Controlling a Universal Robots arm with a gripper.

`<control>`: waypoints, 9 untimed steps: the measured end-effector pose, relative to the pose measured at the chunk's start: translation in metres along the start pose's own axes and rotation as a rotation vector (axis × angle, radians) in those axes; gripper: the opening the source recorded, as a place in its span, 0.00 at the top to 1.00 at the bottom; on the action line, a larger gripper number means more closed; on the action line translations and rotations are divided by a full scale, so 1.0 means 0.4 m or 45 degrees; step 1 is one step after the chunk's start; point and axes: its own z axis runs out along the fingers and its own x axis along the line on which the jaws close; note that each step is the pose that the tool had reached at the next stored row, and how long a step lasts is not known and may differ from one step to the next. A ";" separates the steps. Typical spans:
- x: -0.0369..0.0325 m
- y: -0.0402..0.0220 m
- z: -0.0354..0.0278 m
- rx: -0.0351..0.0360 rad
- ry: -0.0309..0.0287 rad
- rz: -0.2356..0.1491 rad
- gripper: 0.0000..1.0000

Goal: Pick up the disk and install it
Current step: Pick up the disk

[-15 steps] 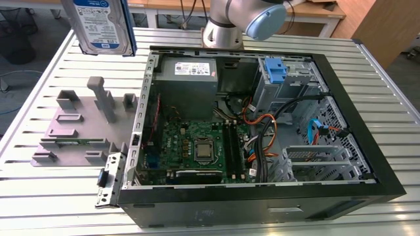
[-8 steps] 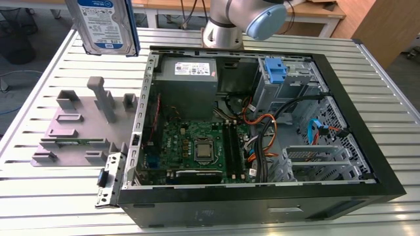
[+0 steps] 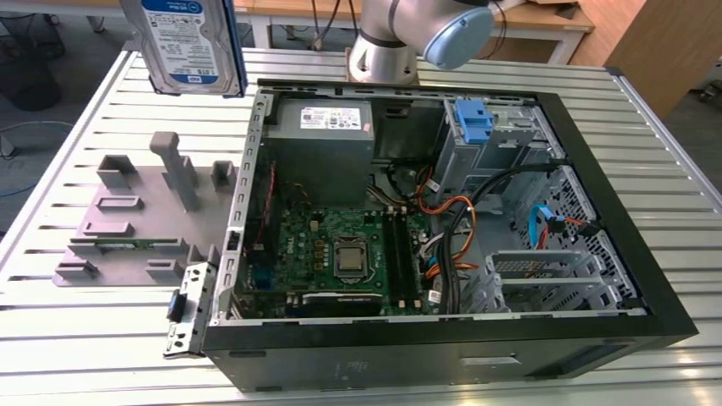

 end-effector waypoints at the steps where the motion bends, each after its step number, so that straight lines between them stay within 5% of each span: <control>1: 0.000 -0.002 0.000 0.0000 0.0000 0.000 0.65; 9: -0.001 -0.024 0.000 0.0000 0.0000 0.000 0.65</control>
